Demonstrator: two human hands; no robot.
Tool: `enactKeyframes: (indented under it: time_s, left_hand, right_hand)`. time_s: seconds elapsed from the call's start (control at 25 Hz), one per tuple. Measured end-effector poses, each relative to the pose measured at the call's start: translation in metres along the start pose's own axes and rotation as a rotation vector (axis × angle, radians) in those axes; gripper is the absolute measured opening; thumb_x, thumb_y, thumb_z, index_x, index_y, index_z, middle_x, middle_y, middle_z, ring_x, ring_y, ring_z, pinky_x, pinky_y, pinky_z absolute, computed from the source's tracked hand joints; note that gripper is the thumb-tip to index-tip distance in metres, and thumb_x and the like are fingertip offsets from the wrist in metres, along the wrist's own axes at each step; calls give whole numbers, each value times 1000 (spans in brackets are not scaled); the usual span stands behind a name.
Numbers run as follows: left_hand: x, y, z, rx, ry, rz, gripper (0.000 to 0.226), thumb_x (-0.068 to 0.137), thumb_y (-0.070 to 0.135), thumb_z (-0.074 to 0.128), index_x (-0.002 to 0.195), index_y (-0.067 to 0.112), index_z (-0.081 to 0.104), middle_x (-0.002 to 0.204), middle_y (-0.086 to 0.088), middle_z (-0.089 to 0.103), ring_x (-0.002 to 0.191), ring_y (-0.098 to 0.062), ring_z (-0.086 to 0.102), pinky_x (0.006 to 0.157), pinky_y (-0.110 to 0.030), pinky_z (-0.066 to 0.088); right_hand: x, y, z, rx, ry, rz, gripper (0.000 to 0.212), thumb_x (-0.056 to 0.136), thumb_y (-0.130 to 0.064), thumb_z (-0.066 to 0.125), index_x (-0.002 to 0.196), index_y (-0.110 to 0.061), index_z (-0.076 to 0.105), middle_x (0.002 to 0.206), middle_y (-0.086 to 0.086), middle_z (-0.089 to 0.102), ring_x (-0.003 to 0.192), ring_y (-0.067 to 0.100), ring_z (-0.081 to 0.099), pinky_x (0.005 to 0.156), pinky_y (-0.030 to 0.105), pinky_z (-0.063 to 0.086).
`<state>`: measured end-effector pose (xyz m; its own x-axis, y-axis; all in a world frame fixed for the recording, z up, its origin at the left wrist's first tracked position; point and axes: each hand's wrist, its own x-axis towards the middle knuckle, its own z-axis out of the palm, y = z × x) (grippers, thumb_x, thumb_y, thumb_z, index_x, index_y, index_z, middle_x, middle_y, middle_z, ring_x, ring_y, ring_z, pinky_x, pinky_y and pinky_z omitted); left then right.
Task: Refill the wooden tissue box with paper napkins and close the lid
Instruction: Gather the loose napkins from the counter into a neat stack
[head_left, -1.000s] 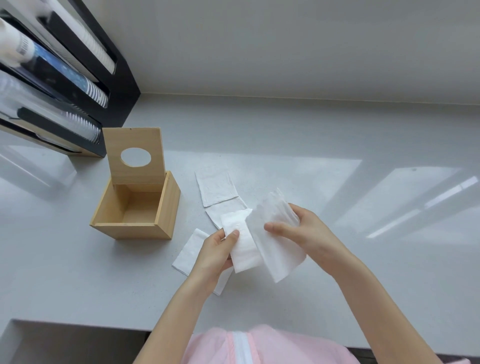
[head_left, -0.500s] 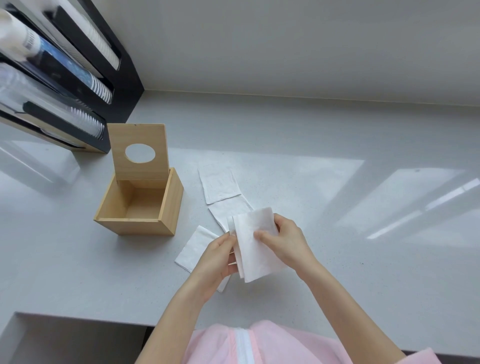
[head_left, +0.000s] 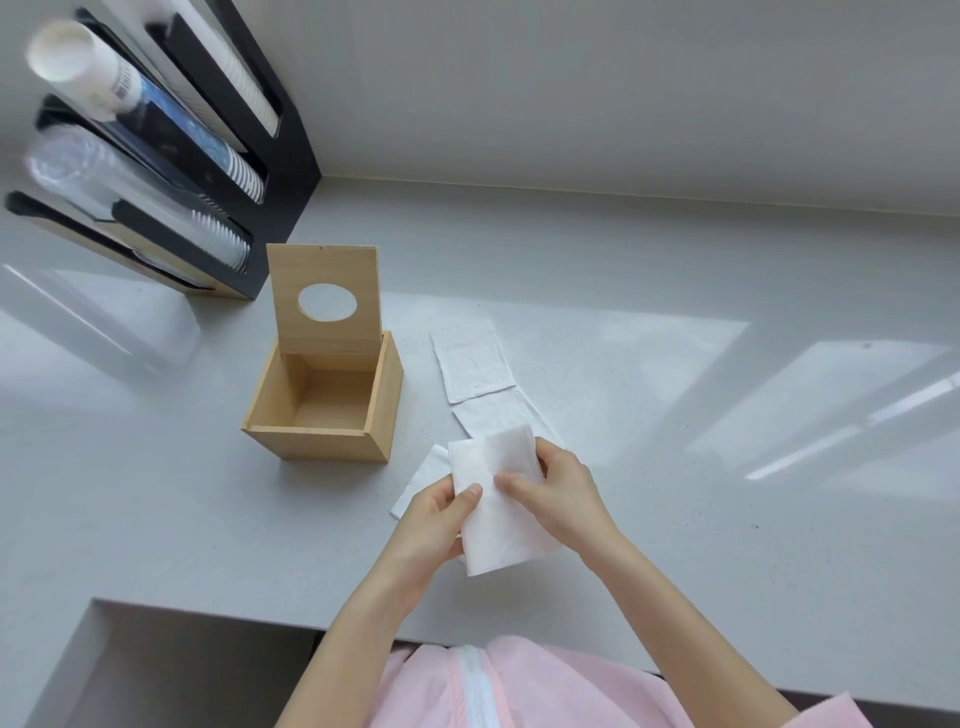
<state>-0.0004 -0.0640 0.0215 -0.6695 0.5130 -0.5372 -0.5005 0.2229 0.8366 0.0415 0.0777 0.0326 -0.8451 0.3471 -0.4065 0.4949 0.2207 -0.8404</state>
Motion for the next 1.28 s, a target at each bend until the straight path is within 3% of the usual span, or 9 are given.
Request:
enactKeyframes:
  time_s: [0.2,0.36,0.52,0.68,0.88,1.28]
  left_hand:
    - [-16,-3,-31,-9,104,-31,22,94,17,42,92,22,64,80,11,74,72,-3,69,59,-17,54]
    - [-28,-4,-54,-27,164,-84,24,94,16,40,91,22,63,91,3,71,82,-11,67,71,-27,51]
    - [-37,-6,-71,-20,186,-107,23,95,17,38,95,21,61,97,1,70,89,-15,65,76,-29,49]
    - [-40,-7,-80,-32,209,-128,22,95,18,38,96,20,60,101,-1,69,93,-18,64,81,-32,49]
    - [-37,-4,-84,-44,203,-117,22,94,18,39,95,21,60,100,0,69,93,-17,64,80,-31,49]
    - [-34,-10,-89,-82,221,-143,22,94,18,39,95,17,60,94,0,69,88,-17,64,79,-32,47]
  right_hand:
    - [3,-1,21,-10,50,8,8,87,-26,54,89,-20,58,83,-11,60,77,9,58,64,20,44]
    - [4,-2,33,-439,155,-151,19,90,-21,49,108,-18,55,108,-3,58,102,14,54,77,29,44]
    - [8,-5,51,-697,71,-156,36,90,-24,49,125,-15,46,124,5,50,116,23,44,84,32,42]
    - [14,-13,61,-734,53,-139,40,90,-21,49,128,-11,43,126,10,47,116,27,43,89,34,39]
    - [25,-23,67,-959,14,-126,39,87,-17,49,125,-8,41,124,13,45,111,30,44,87,35,39]
    - [25,-16,75,-778,90,-91,22,88,-10,42,105,-6,55,111,12,55,102,30,49,76,36,42]
